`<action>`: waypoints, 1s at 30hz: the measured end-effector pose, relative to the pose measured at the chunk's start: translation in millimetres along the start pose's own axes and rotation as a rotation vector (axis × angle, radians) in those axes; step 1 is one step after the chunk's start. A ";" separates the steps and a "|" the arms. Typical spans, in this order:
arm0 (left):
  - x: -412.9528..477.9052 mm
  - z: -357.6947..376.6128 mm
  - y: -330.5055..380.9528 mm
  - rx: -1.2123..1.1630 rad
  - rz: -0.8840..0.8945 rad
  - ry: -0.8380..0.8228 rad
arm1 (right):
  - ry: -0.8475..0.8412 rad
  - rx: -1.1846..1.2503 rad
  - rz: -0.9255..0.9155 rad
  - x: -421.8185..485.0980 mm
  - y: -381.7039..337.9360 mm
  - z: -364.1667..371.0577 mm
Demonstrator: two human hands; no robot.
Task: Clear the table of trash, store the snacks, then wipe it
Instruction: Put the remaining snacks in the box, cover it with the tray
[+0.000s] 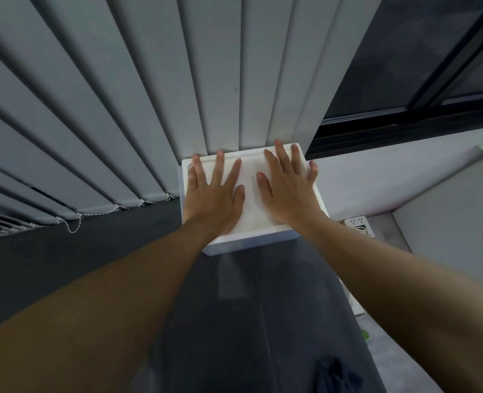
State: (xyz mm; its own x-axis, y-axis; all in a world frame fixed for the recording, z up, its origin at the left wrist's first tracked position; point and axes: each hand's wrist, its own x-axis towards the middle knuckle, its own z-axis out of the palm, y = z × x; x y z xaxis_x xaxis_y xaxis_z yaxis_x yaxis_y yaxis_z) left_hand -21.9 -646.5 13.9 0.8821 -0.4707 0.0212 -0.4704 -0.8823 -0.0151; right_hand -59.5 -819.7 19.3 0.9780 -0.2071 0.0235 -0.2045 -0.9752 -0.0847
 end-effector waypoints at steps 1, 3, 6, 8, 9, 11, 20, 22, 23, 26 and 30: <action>1.4 -0.1 -0.6 0.004 0.005 0.001 | -0.011 -0.004 -0.013 -0.9 -0.7 -0.9; 2.9 -1.0 -0.8 0.008 0.005 -0.004 | -0.076 -0.022 -0.026 -4.6 0.7 1.6; 2.7 -0.3 -3.2 0.036 0.009 -0.034 | -0.124 -0.039 -0.024 -9.6 1.3 5.5; 5.5 -2.2 -4.3 0.029 0.014 -0.063 | -0.093 -0.039 -0.014 -11.6 -0.6 5.2; 6.8 -4.1 -5.0 0.014 0.018 -0.072 | -0.070 -0.031 -0.006 -11.2 -1.7 5.1; 4.7 -9.2 -7.6 -0.035 -0.004 -0.075 | -0.013 -0.008 0.032 -10.1 -2.4 4.6; -14.8 -2.0 -17.5 -0.057 -0.107 -0.061 | -0.066 -0.003 0.067 -11.6 -1.1 5.6; -13.3 -0.2 -19.1 -0.072 -0.095 -0.051 | -0.028 0.018 0.066 -17.0 -1.1 4.6; -13.4 0.2 -19.7 -0.078 -0.091 -0.055 | 0.012 0.026 0.080 -21.4 -1.9 4.2; -13.9 -0.6 -19.7 -0.066 -0.086 -0.078 | 0.004 0.029 0.175 -29.4 -4.1 4.8; -14.0 -8.1 -17.4 0.017 -0.071 -0.092 | -0.026 0.016 0.197 -27.8 -5.2 4.9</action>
State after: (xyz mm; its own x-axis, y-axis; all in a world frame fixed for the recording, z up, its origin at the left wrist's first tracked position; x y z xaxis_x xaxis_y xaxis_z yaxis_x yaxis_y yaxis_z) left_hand -26.2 -624.5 22.0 0.9120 -0.4044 -0.0695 -0.4073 -0.9127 -0.0340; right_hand -85.5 -808.4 14.2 0.9200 -0.3914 -0.0204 -0.3913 -0.9147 -0.1011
